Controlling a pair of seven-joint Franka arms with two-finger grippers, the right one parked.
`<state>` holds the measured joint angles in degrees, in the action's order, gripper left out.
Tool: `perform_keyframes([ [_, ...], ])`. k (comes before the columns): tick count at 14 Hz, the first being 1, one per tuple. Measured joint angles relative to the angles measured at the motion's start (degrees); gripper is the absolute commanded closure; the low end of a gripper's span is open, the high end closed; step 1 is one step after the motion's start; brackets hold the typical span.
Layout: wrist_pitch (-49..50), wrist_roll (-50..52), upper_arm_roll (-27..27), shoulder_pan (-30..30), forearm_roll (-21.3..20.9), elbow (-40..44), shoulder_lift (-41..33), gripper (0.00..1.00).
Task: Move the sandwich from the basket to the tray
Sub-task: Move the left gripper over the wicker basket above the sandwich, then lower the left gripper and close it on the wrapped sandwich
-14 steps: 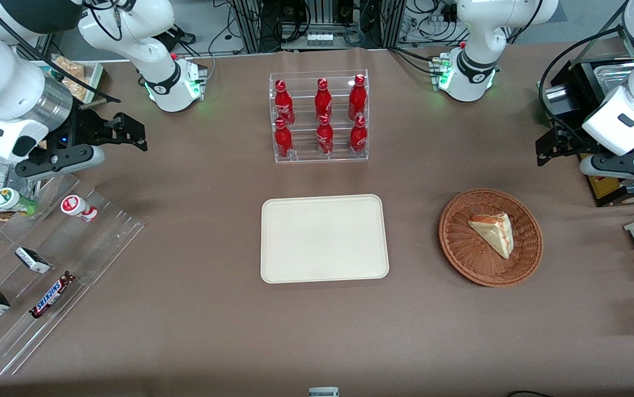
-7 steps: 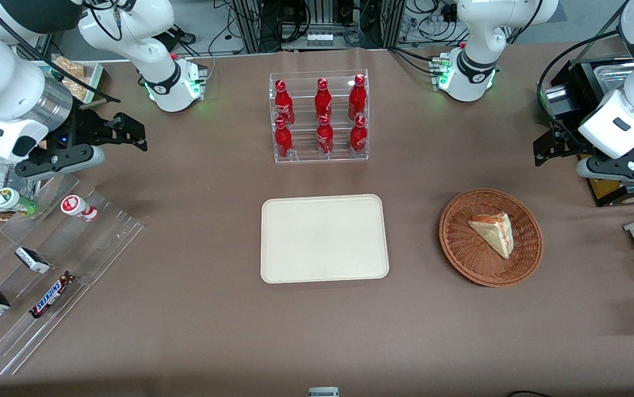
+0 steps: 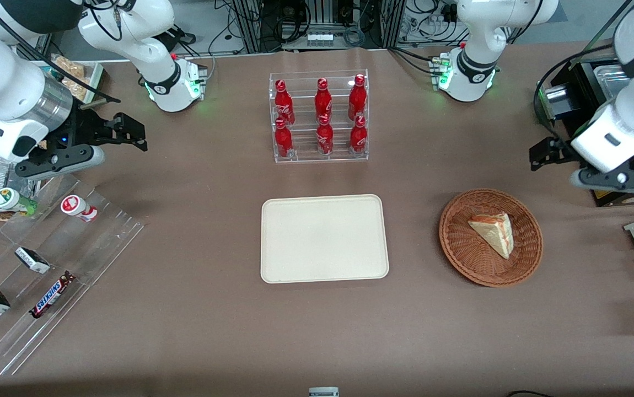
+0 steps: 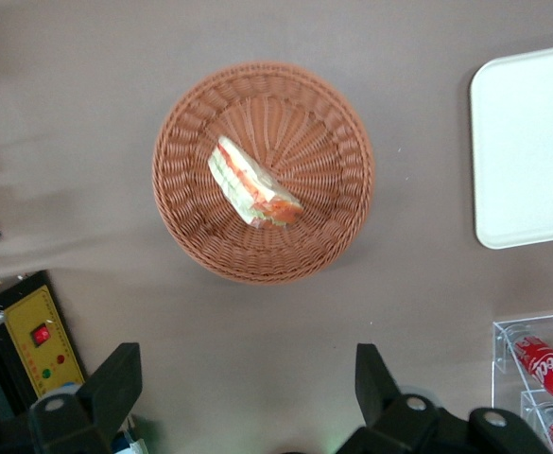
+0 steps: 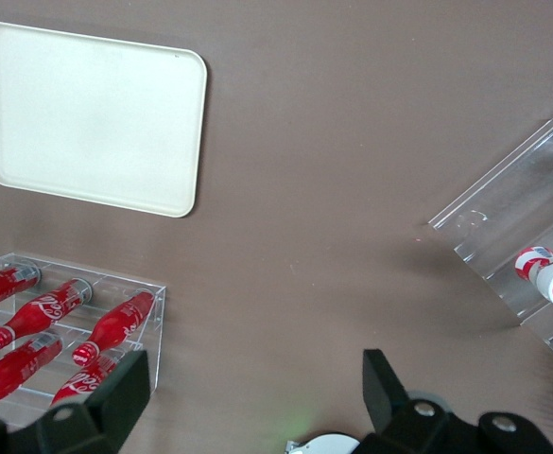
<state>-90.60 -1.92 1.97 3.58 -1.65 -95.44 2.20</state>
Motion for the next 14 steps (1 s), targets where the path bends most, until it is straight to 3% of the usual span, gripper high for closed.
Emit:
perform_keyframes([
  [3, -6.8, 0.9, -0.1, 0.0, -0.5, -4.8, 3.1, 0.0],
  [9, -35.2, 7.4, -0.8, 0.0, -0.8, -25.2, 4.9, 0.0],
  [12, -42.9, 17.4, -1.7, -0.1, -0.8, -29.8, 6.4, 0.0],
  [14, -45.4, 29.7, -2.0, -0.1, -0.9, -30.3, 7.9, 0.0],
])
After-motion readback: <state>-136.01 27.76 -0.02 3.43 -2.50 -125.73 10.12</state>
